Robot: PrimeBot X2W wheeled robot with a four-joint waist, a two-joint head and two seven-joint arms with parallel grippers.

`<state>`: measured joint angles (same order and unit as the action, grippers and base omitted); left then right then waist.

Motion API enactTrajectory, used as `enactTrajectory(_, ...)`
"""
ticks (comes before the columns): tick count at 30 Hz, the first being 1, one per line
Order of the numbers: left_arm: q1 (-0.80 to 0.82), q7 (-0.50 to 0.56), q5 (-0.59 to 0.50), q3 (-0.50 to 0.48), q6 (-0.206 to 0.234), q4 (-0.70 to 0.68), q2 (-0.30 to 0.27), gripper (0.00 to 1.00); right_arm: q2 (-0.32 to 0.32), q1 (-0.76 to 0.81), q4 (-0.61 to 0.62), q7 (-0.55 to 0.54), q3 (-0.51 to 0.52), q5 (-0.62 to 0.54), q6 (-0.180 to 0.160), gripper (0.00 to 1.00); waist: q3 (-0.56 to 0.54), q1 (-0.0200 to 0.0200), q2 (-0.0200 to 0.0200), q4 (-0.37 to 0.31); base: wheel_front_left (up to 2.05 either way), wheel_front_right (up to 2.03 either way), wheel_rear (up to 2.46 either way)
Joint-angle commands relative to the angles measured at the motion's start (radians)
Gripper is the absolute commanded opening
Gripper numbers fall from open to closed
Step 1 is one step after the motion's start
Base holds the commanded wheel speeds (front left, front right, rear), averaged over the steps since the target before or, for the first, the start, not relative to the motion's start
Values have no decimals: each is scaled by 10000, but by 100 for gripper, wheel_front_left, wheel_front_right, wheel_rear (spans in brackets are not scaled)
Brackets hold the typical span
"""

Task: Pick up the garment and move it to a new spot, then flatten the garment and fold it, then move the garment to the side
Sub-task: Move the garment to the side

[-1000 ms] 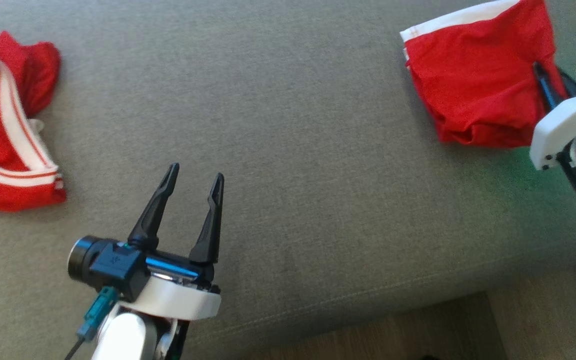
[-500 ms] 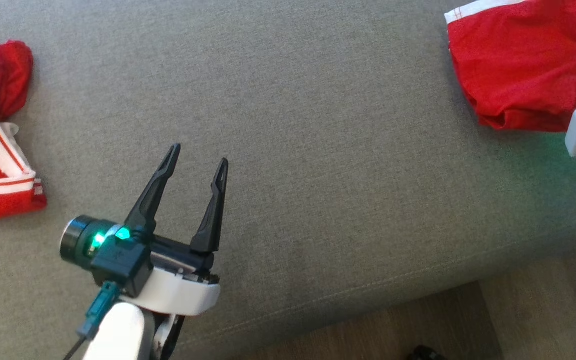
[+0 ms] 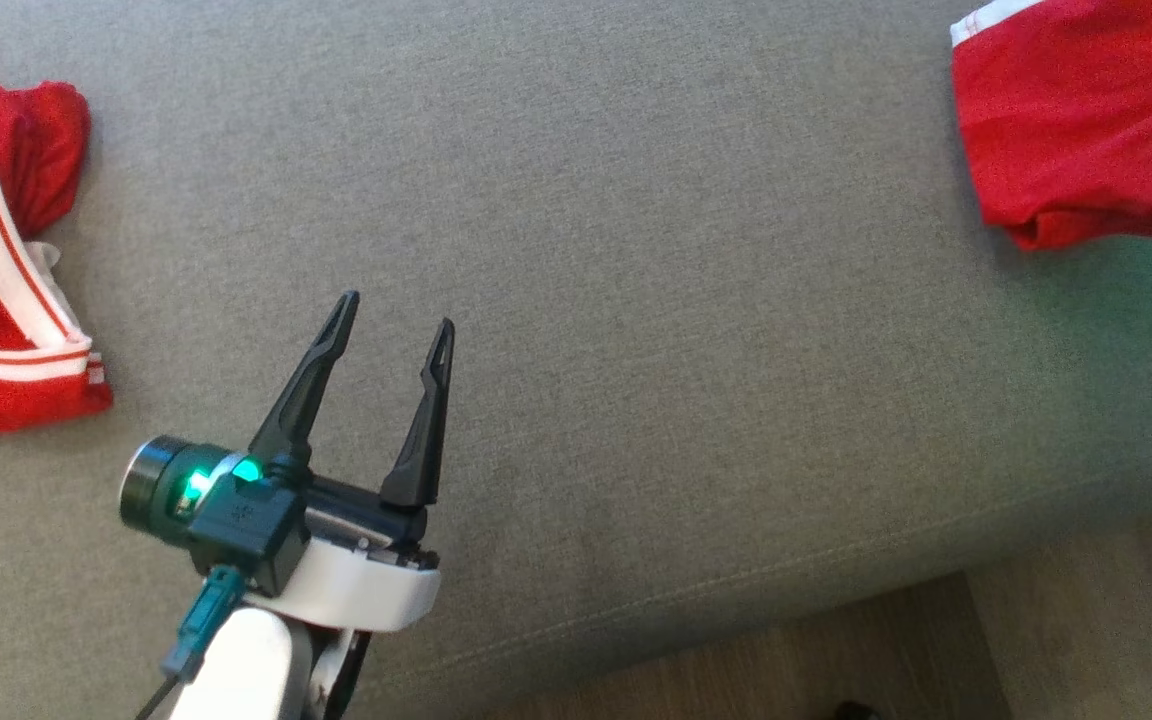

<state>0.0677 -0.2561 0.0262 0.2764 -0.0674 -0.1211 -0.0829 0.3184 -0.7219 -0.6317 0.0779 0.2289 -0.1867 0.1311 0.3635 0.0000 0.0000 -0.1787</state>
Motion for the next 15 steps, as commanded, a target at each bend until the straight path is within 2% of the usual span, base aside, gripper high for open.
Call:
enactTrajectory(1, 63, -57, -31, -250, 97, -264, -58, 100, 48, 206, 431, -47, -30, -168, -4, 0, -48, 0, 0, -17, 0, 0, 0)
enactTrajectory(2, 51, -57, -24, -249, 100, -250, -58, 100, 11, 233, 447, -116, -15, -198, -4, 18, -69, 0, 0, -23, 0, 0, 0)
enactTrajectory(3, 44, -57, -15, -248, 101, -236, -57, 100, -18, 251, 476, -154, 6, -221, -4, 54, -83, 0, 0, -28, 0, 0, 0)
enactTrajectory(4, 43, -57, -4, -247, 101, -227, -55, 100, -32, 272, 512, -178, 26, -264, -4, 100, -93, 0, 0, -28, 0, 0, 0)
enactTrajectory(10, 48, -57, 54, -226, 106, -198, -31, 100, -116, 400, 829, -186, 276, -582, -4, 100, -146, 0, 0, 19, 0, 0, 0)
enactTrajectory(15, 10, -57, 159, -226, 116, -175, 9, 100, -420, 652, 1917, 45, 807, -1583, -4, 100, -261, 0, 0, 116, 0, 0, 0)
